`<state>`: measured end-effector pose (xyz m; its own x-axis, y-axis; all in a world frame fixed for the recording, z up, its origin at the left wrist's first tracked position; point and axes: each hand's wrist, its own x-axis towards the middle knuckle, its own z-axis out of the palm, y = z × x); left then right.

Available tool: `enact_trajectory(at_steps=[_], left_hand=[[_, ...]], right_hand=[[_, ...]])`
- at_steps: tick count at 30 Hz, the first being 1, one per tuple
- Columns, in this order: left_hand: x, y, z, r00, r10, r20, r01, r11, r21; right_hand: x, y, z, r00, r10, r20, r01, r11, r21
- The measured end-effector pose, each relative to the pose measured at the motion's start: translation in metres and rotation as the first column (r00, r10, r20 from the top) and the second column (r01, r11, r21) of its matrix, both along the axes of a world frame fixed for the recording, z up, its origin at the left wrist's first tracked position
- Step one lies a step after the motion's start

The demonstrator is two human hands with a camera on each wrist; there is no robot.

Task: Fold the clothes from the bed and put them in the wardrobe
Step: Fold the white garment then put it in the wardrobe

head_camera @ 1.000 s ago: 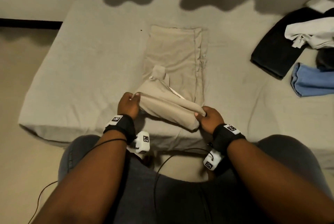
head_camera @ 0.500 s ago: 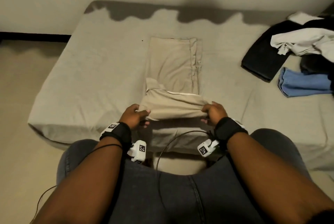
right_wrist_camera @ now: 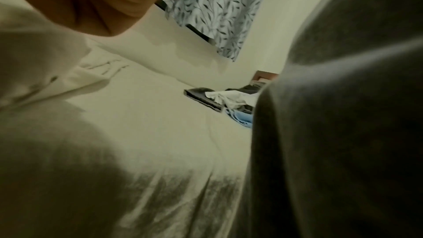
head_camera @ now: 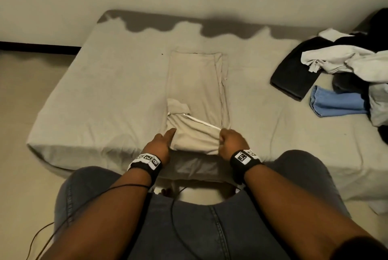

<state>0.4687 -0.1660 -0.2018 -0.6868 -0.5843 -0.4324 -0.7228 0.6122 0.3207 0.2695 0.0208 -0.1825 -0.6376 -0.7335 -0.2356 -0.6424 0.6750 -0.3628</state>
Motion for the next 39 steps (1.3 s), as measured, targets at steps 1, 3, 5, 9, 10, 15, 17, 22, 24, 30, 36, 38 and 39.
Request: enact_trajectory(at_steps=[1, 3, 5, 9, 10, 15, 17, 22, 24, 30, 36, 38, 39], left_hand=[[0.0, 0.0, 0.002, 1.0, -0.009, -0.019, 0.008, 0.999, -0.048], [0.001, -0.003, 0.004, 0.998, -0.043, -0.042, 0.038, 0.993, -0.113], [0.001, -0.01, 0.003, 0.996, -0.079, -0.037, 0.072, 0.984, -0.162], [0.004, -0.016, 0.004, 0.99, -0.078, -0.117, 0.056, 0.982, -0.18], [0.007, -0.017, 0.004, 0.983, -0.047, -0.175, 0.017, 0.985, -0.169], [0.005, -0.029, 0.031, 0.924, -0.118, -0.363, 0.018, 0.963, -0.268], [0.001, -0.035, 0.05, 0.902, -0.248, -0.354, 0.129, 0.936, -0.327], [-0.002, -0.034, 0.104, 0.896, -0.435, -0.093, 0.418, 0.895, -0.159], [-0.001, -0.026, 0.127, 0.892, -0.452, 0.001, 0.446, 0.881, 0.158], [0.004, -0.024, 0.126, 0.832, -0.545, 0.109, 0.476, 0.799, 0.367], [-0.038, -0.077, 0.083, 0.93, -0.366, 0.036, 0.338, 0.889, 0.31], [-0.056, -0.1, 0.072, 0.97, -0.243, -0.01, 0.235, 0.926, 0.297], [-0.067, -0.111, 0.068, 0.986, -0.158, -0.049, 0.165, 0.939, 0.302]], right_hand=[[0.004, 0.0, -0.004, 0.999, 0.054, -0.007, -0.054, 0.997, 0.052], [0.01, 0.003, -0.016, 0.989, 0.137, -0.056, -0.122, 0.969, 0.217], [0.011, 0.009, -0.028, 0.984, 0.148, -0.098, -0.111, 0.944, 0.31], [0.0, 0.009, -0.032, 0.986, 0.131, -0.104, -0.101, 0.963, 0.251], [-0.004, 0.007, -0.028, 0.986, 0.132, -0.101, -0.109, 0.972, 0.207], [-0.032, -0.01, 0.028, 0.982, 0.142, -0.127, -0.14, 0.99, 0.022], [-0.047, -0.016, 0.065, 0.969, 0.236, -0.075, -0.224, 0.964, 0.145], [-0.059, -0.008, 0.142, 0.901, 0.39, 0.192, -0.434, 0.821, 0.371], [-0.054, 0.003, 0.154, 0.857, 0.379, 0.349, -0.501, 0.77, 0.394], [-0.054, 0.013, 0.137, 0.782, 0.343, 0.521, -0.578, 0.711, 0.4], [-0.102, -0.038, 0.096, 0.83, 0.253, 0.497, -0.454, 0.824, 0.339], [-0.126, -0.063, 0.086, 0.866, 0.199, 0.459, -0.356, 0.889, 0.286], [-0.139, -0.077, 0.082, 0.884, 0.166, 0.437, -0.295, 0.923, 0.247]])
